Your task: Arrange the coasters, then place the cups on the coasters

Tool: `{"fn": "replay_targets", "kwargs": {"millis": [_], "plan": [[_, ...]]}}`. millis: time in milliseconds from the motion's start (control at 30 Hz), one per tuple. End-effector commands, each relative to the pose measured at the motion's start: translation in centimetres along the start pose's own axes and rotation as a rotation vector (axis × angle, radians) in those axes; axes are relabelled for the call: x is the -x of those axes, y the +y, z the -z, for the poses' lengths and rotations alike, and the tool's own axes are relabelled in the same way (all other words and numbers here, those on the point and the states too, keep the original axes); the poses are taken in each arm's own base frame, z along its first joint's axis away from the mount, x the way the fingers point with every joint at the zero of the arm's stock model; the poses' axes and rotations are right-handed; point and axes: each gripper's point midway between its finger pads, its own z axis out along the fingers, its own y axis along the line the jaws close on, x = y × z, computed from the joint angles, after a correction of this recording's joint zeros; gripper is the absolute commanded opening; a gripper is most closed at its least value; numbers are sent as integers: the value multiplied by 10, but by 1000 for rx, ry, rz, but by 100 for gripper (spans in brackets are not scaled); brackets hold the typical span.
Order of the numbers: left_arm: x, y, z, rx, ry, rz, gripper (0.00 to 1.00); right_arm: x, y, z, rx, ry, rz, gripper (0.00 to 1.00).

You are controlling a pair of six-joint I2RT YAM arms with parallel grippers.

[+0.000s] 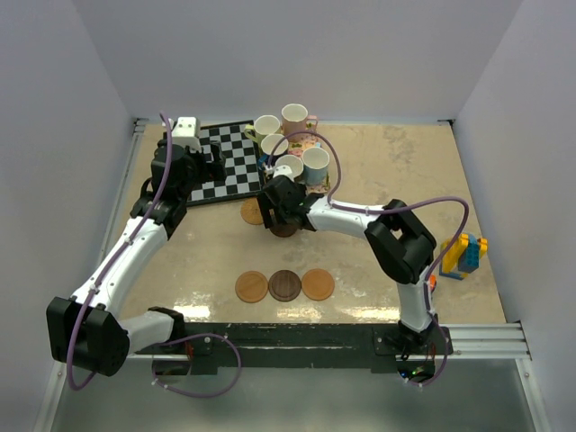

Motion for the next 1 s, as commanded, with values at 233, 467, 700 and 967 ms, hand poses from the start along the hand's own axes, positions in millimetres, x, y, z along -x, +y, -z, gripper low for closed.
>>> {"fn": "replay_targets", "kwargs": {"millis": [233, 467, 700, 967], "plan": [[9, -1, -3, 1, -43, -4, 100, 14, 21, -11, 95, -52, 103, 99], [10, -2, -3, -1, -44, -4, 100, 5, 21, -22, 86, -27, 119, 99], [10, -2, -3, -1, -44, -4, 100, -18, 13, -21, 64, 21, 102, 98], [10, -2, -3, -2, -44, -3, 100, -49, -5, -13, 29, 71, 68, 92]]}}
